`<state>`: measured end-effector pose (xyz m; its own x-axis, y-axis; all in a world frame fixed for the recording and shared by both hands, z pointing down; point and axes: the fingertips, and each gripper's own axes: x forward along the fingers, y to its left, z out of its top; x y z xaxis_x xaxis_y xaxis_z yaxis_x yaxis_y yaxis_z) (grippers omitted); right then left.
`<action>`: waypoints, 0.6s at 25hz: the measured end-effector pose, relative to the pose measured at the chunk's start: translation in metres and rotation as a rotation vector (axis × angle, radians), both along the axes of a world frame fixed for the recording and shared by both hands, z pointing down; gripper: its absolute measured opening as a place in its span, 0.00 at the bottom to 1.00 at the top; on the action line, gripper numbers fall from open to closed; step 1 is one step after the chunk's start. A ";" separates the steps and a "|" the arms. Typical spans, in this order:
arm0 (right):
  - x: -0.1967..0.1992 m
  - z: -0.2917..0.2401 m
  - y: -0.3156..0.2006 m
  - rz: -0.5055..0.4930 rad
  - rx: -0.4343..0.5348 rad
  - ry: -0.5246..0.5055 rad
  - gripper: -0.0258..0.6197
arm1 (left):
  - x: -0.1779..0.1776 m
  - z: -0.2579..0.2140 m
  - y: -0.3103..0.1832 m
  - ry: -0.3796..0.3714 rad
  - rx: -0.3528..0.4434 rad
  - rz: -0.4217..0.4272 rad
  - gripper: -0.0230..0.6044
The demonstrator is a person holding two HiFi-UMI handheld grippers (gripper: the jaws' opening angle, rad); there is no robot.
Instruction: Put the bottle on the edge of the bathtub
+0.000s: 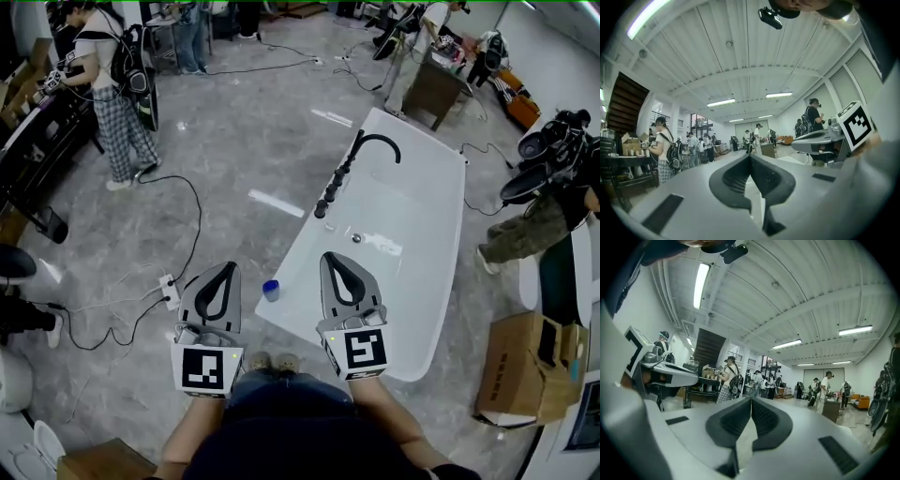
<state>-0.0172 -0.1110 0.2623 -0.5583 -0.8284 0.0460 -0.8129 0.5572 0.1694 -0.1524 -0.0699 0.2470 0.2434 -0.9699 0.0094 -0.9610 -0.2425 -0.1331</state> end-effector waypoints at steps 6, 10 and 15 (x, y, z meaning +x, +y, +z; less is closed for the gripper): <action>0.002 -0.013 0.004 0.002 0.014 -0.013 0.08 | 0.000 0.004 0.003 0.008 -0.022 -0.004 0.07; 0.004 -0.010 0.007 0.003 0.009 -0.010 0.08 | 0.000 0.003 0.002 0.006 -0.010 -0.008 0.07; -0.001 -0.011 0.007 0.008 0.021 -0.007 0.08 | -0.007 0.000 0.001 0.016 0.013 0.001 0.07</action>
